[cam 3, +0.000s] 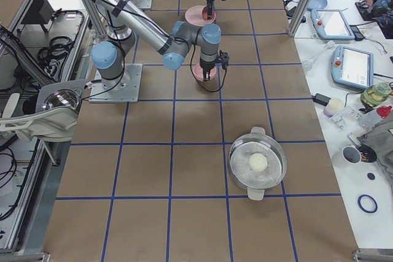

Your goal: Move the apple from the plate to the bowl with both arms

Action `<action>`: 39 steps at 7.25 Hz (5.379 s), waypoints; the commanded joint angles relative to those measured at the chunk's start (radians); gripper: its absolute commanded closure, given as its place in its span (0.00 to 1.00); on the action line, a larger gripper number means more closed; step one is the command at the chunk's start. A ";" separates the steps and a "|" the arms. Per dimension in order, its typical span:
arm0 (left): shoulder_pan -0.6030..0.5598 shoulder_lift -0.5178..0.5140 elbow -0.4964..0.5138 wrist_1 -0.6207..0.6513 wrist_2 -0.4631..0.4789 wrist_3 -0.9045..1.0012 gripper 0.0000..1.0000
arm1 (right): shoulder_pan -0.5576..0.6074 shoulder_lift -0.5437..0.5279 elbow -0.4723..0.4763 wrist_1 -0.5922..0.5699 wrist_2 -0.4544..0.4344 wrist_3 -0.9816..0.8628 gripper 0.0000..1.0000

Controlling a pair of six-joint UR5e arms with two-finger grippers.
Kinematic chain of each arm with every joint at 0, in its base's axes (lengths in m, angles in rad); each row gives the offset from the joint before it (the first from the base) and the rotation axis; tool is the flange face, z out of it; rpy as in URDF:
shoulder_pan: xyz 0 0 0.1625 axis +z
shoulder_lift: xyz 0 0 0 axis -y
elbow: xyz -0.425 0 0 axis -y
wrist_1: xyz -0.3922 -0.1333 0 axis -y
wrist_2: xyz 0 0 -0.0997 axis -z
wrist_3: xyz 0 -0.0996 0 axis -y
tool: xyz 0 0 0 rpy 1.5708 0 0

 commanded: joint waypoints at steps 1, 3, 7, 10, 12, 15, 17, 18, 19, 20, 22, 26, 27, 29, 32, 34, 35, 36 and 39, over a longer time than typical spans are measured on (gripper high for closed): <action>0.000 0.012 0.007 0.006 -0.001 0.031 0.85 | 0.049 0.025 -0.101 0.115 0.078 0.056 1.00; 0.015 0.056 0.051 -0.039 -0.010 0.031 0.92 | 0.188 0.029 -0.098 0.115 0.081 0.273 1.00; -0.003 0.122 0.113 -0.181 0.000 0.032 0.99 | 0.330 0.047 0.075 -0.151 0.084 0.293 1.00; -0.006 0.130 0.128 -0.177 -0.082 0.012 1.00 | 0.330 0.047 0.083 -0.149 0.127 0.296 1.00; -0.046 0.118 0.140 -0.168 -0.084 -0.021 1.00 | 0.337 0.053 0.086 -0.150 0.135 0.296 0.42; -0.091 0.119 0.189 -0.172 -0.096 -0.104 1.00 | 0.327 0.042 -0.027 -0.093 0.103 0.294 0.00; -0.092 0.116 0.236 -0.175 -0.171 -0.176 1.00 | 0.310 0.042 -0.196 0.117 0.046 0.293 0.00; -0.101 0.083 0.252 -0.180 -0.214 -0.272 1.00 | 0.296 0.018 -0.246 0.194 0.008 0.294 0.00; -0.136 0.072 0.269 -0.169 -0.219 -0.382 1.00 | 0.275 -0.038 -0.283 0.278 -0.012 0.293 0.00; -0.158 0.039 0.287 -0.168 -0.220 -0.431 1.00 | 0.282 -0.084 -0.342 0.369 -0.014 0.293 0.00; -0.242 -0.023 0.312 -0.136 -0.216 -0.605 1.00 | 0.287 -0.135 -0.522 0.606 -0.013 0.296 0.00; -0.350 -0.103 0.330 -0.063 -0.202 -0.805 1.00 | 0.296 -0.181 -0.581 0.663 -0.026 0.294 0.00; -0.363 -0.117 0.329 -0.059 -0.199 -0.819 1.00 | 0.298 -0.180 -0.581 0.661 -0.032 0.294 0.00; -0.370 -0.135 0.326 -0.062 -0.196 -0.799 1.00 | 0.296 -0.185 -0.578 0.663 -0.043 0.293 0.00; -0.368 -0.166 0.315 -0.062 -0.193 -0.787 0.33 | 0.296 -0.185 -0.577 0.663 -0.043 0.294 0.00; -0.368 -0.157 0.315 -0.057 -0.193 -0.785 0.00 | 0.296 -0.182 -0.577 0.661 -0.043 0.294 0.00; -0.362 -0.123 0.309 -0.057 -0.194 -0.779 0.00 | 0.294 -0.177 -0.578 0.652 -0.042 0.296 0.00; -0.339 -0.097 0.310 -0.068 -0.193 -0.752 0.00 | 0.296 -0.177 -0.577 0.649 -0.043 0.296 0.00; -0.192 0.083 0.309 -0.176 -0.191 -0.323 0.00 | 0.296 -0.177 -0.578 0.644 -0.045 0.299 0.00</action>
